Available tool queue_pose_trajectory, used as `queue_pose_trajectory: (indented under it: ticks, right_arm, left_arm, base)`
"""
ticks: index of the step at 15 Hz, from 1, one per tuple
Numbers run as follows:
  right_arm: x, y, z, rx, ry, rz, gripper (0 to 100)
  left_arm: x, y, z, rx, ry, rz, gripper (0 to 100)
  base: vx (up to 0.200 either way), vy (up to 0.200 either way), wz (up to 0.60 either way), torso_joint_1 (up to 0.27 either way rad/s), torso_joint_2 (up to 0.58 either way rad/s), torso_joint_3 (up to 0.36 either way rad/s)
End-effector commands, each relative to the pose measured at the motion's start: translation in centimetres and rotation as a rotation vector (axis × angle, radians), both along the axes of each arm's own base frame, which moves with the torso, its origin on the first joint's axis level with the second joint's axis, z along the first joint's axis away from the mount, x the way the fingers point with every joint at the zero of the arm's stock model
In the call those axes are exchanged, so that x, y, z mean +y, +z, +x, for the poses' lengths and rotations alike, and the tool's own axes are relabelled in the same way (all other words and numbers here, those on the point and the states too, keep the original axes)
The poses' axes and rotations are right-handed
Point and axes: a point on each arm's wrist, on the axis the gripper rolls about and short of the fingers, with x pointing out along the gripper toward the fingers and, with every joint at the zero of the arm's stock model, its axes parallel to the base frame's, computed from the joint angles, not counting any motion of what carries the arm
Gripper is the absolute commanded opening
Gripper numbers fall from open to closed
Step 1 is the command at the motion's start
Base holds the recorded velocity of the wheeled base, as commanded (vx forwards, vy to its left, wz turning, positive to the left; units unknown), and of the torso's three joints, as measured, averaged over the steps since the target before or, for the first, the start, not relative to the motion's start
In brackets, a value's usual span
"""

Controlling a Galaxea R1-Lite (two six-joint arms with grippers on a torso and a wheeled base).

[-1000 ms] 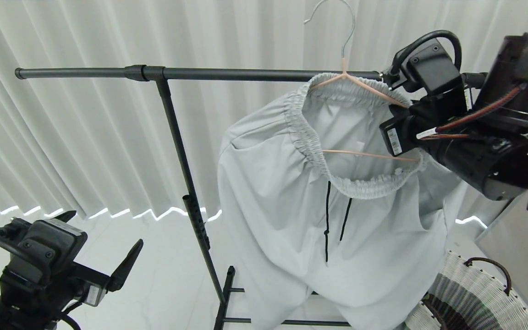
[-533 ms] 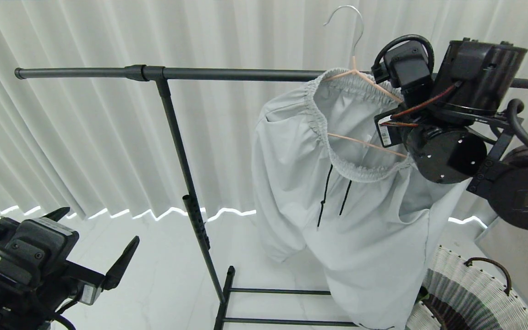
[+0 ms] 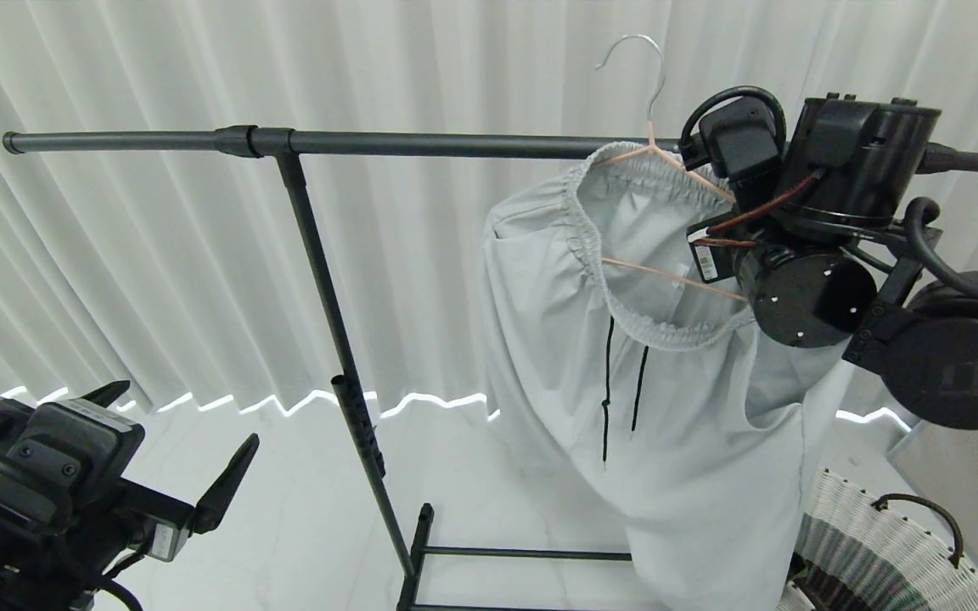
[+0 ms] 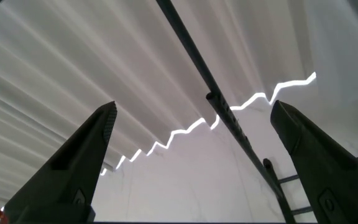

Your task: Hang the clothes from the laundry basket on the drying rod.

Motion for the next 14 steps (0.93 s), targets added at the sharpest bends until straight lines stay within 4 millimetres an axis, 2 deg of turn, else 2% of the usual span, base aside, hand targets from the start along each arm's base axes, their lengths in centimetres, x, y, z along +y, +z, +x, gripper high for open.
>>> queue_pose_trajectory:
  ticks: [1,14]
  right_arm:
    - [0.1,-0.4,0.3,0.007,-0.005,-0.007,0]
    - [0.4,-3.7,3.4,0.076,-0.060,-0.068,0]
  left_arm:
    - [0.0,0.0,0.0,0.001,-0.004,-0.002,100]
    - [-0.4,0.2,0.0,-0.009,-0.028,0.001,100]
  base:
    - [0.200,0.000,0.00,0.017,0.01,-0.002]
    - [0.000,0.000,0.00,0.000,0.00,0.000]
